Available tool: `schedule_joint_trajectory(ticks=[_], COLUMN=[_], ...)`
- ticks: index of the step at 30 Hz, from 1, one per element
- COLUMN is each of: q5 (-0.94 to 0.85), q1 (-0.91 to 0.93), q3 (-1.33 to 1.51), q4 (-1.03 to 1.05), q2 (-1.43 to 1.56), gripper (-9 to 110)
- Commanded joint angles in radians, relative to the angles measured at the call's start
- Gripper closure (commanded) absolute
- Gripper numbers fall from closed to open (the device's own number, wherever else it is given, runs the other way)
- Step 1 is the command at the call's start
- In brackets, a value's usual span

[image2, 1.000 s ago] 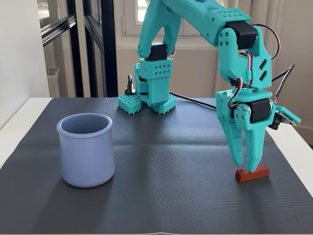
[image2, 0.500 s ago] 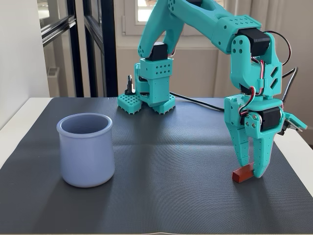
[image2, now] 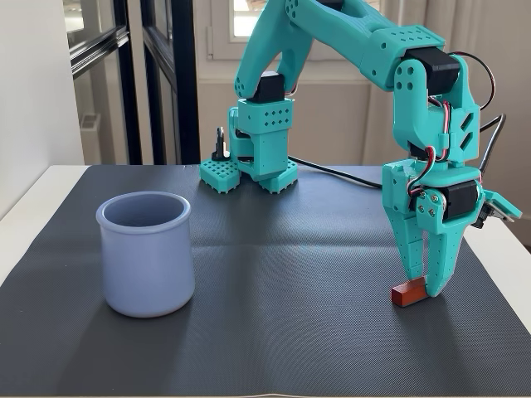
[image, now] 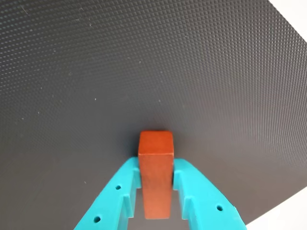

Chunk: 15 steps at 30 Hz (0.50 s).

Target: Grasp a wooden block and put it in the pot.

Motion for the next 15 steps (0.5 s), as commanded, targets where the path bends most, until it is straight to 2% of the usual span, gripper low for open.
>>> schedule_joint_trajectory(ticks=[1,7,15], q5=[0.003,-0.002,-0.003], q1=[0.017,0.091,0.311], q3=[-0.015,0.074,0.233], q4=[0.008,0.008,0.006], q2=[0.104,0.337,0.569], gripper=[101,101,101])
